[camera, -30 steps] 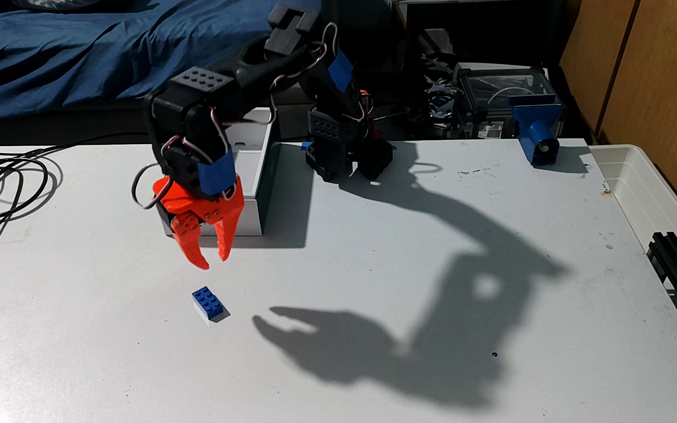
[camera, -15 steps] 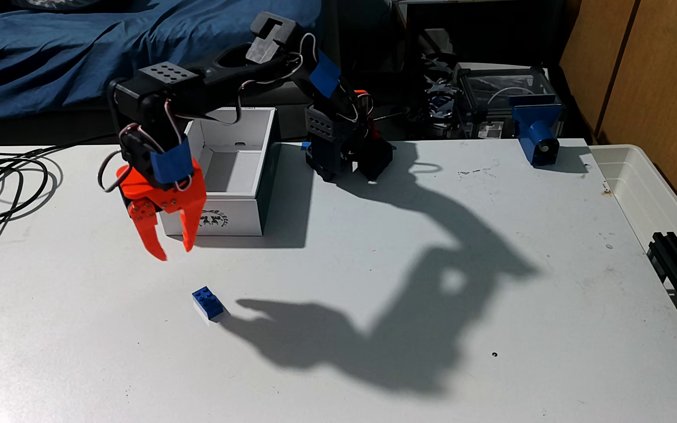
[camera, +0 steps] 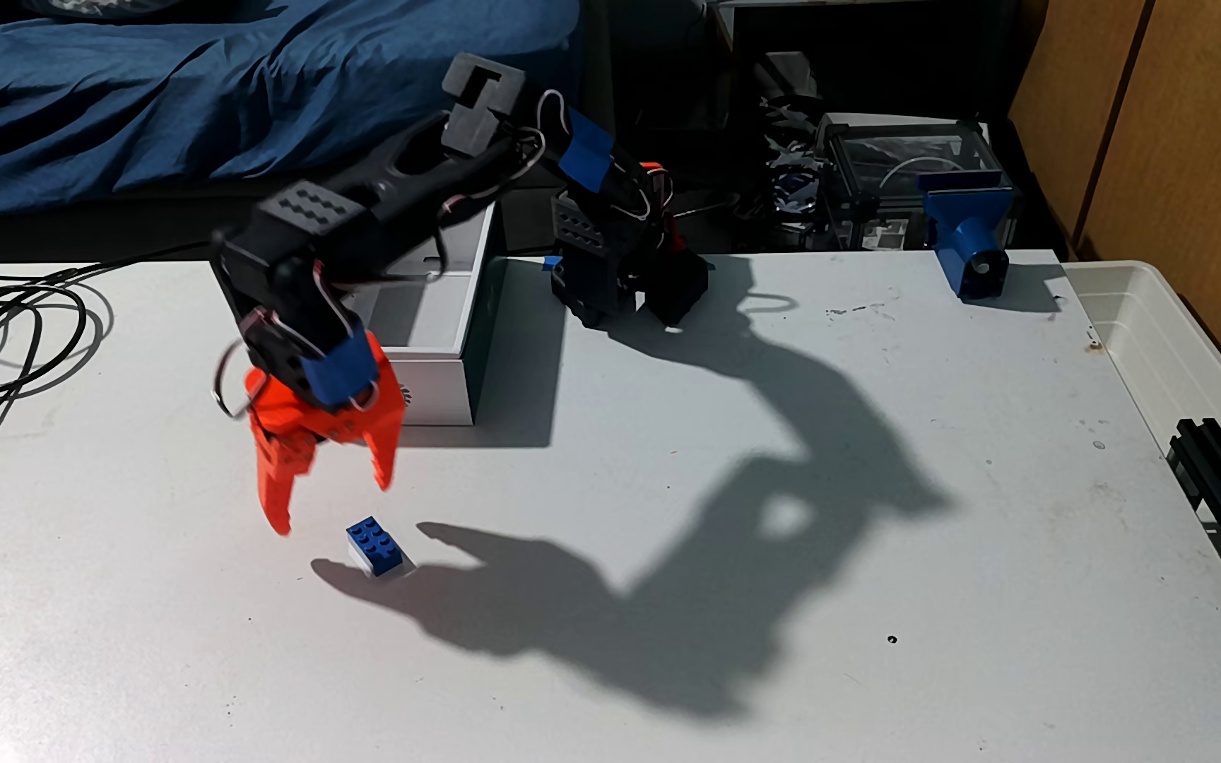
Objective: Grab the blue brick and place in box
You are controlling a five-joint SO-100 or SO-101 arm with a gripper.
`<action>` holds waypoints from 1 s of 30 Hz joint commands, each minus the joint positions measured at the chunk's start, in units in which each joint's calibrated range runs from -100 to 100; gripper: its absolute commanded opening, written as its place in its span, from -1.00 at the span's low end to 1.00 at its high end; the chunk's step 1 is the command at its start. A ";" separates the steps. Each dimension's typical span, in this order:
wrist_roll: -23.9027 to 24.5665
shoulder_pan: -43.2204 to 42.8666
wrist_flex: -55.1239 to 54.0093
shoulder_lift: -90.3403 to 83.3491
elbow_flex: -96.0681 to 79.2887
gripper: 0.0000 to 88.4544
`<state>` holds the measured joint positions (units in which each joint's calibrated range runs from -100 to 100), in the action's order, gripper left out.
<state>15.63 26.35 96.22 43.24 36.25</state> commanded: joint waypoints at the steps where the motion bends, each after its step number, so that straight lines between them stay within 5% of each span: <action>1: 1.23 -1.46 -0.36 -0.24 2.43 -0.26; 30: -0.14 -2.72 -3.03 0.60 2.52 -0.27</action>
<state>16.05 23.39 93.59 44.43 37.59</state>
